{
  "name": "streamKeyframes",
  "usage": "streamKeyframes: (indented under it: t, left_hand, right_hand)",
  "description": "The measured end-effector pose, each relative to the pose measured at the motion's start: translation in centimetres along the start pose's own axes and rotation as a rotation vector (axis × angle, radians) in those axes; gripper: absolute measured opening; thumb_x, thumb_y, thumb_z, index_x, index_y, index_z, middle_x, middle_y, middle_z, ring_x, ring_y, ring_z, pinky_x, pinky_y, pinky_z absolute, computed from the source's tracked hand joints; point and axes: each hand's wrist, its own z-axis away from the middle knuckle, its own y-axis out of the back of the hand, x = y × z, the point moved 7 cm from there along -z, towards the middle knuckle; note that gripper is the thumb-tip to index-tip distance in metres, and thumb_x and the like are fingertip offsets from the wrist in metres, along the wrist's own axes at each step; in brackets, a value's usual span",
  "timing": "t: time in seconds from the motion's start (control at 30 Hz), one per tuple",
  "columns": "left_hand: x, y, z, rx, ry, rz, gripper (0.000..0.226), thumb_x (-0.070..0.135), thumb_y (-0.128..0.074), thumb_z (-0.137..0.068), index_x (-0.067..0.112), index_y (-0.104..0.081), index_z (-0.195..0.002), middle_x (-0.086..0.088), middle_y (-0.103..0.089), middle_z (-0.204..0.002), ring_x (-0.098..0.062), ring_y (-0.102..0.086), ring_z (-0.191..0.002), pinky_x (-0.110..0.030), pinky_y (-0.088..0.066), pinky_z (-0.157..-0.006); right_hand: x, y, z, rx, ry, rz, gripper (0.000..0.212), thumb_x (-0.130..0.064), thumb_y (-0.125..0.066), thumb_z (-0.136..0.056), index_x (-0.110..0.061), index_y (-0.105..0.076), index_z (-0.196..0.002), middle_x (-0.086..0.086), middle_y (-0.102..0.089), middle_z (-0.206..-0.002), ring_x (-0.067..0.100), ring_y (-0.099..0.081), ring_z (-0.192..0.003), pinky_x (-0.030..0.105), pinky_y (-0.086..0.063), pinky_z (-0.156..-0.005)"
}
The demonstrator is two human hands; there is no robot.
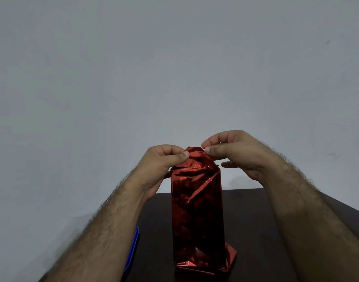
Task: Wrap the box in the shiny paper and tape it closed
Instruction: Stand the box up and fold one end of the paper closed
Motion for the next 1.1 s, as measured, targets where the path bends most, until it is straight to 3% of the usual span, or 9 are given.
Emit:
streamKeyframes:
  t: [0.1,0.2,0.4,0.57,0.67,0.77,0.87,0.93,1.1]
  left_hand:
    - [-0.2,-0.2,-0.2,0.039,0.011,0.01,0.013,0.017,-0.075,-0.097,0.013,-0.08,-0.087,-0.001,-0.075,-0.084,-0.011,-0.066,-0.074,-0.034,-0.049,-0.08]
    - [-0.3,-0.5,-0.2,0.046,0.016,0.01,0.013,0.017,-0.072,-0.1,0.01,-0.08,-0.091,-0.001,-0.076,-0.085,-0.01,-0.066,-0.075,-0.031,-0.049,-0.078]
    - [-0.2,-1.2,-0.4,-0.041,0.003,0.018,0.021,0.017,-0.067,-0.102,0.015,-0.079,-0.085,-0.001,-0.072,-0.084,-0.011,-0.064,-0.074,-0.027,-0.049,-0.075]
    - [-0.7,-1.6,-0.3,-0.073,0.016,0.056,0.023,0.014,-0.061,-0.106,0.004,-0.076,-0.092,-0.003,-0.071,-0.08,-0.011,-0.063,-0.069,-0.02,-0.052,-0.065]
    - [-1.0,-1.5,-0.5,-0.081,0.018,0.049,0.026,0.015,-0.061,-0.107,-0.007,-0.074,-0.104,-0.011,-0.07,-0.088,-0.015,-0.063,-0.074,-0.024,-0.052,-0.07]
    - [-0.8,-1.5,-0.4,-0.091,0.017,0.044,0.023,0.014,-0.06,-0.108,-0.001,-0.076,-0.102,-0.008,-0.072,-0.086,-0.014,-0.065,-0.075,-0.024,-0.054,-0.07]
    - [-0.8,-1.6,-0.4,-0.105,0.012,0.037,0.027,0.015,-0.06,-0.108,-0.009,-0.074,-0.109,-0.018,-0.073,-0.1,-0.025,-0.066,-0.09,-0.033,-0.055,-0.085]
    - [-1.0,-1.6,-0.5,-0.107,0.014,0.046,0.029,0.014,-0.06,-0.107,-0.013,-0.07,-0.114,-0.022,-0.07,-0.102,-0.029,-0.063,-0.094,-0.037,-0.052,-0.088]
    - [-1.0,-1.7,-0.5,-0.109,0.017,0.042,0.03,0.013,-0.059,-0.107,-0.015,-0.069,-0.111,-0.014,-0.068,-0.089,-0.018,-0.063,-0.077,-0.027,-0.053,-0.074]
  right_hand:
    - [-0.3,-0.2,0.2,-0.017,0.021,-0.021,0.027,-0.027,-0.089,-0.081,-0.018,-0.08,-0.105,0.004,-0.082,-0.102,0.017,-0.077,-0.102,0.046,-0.05,-0.103]
    - [-0.6,-0.4,0.2,-0.014,0.065,-0.042,0.041,-0.014,-0.096,-0.071,-0.018,-0.078,-0.107,0.007,-0.081,-0.095,0.015,-0.074,-0.085,0.04,-0.052,-0.087]
    - [-0.6,-0.5,-0.1,0.024,0.125,-0.064,0.02,-0.009,-0.09,-0.079,-0.013,-0.082,-0.097,0.015,-0.08,-0.09,0.012,-0.068,-0.074,0.035,-0.047,-0.078]
    - [-0.3,-1.0,-0.2,-0.001,0.106,-0.042,0.015,-0.01,-0.083,-0.087,-0.016,-0.083,-0.1,0.013,-0.081,-0.096,0.013,-0.068,-0.08,0.037,-0.051,-0.082]
    - [-0.1,-1.1,-0.3,0.005,0.104,-0.029,0.014,-0.012,-0.081,-0.088,-0.02,-0.084,-0.099,0.004,-0.082,-0.1,0.012,-0.07,-0.086,0.037,-0.052,-0.084]
    - [-0.1,-1.2,-0.4,-0.004,0.108,-0.037,0.008,-0.014,-0.082,-0.088,-0.017,-0.084,-0.095,0.004,-0.082,-0.101,0.02,-0.073,-0.093,0.042,-0.054,-0.087]
    - [0.0,-1.3,-0.6,-0.015,0.109,-0.059,0.004,-0.013,-0.082,-0.089,-0.012,-0.084,-0.092,0.008,-0.081,-0.099,0.026,-0.076,-0.095,0.048,-0.059,-0.094]
    - [0.0,-1.3,-0.8,-0.013,0.109,-0.064,0.004,-0.012,-0.081,-0.09,-0.011,-0.084,-0.092,0.007,-0.082,-0.098,0.019,-0.075,-0.091,0.045,-0.058,-0.093]
    - [0.5,-1.5,-1.1,-0.008,0.077,-0.081,0.008,-0.008,-0.075,-0.094,-0.009,-0.083,-0.094,0.012,-0.081,-0.094,0.016,-0.071,-0.077,0.033,-0.056,-0.078]
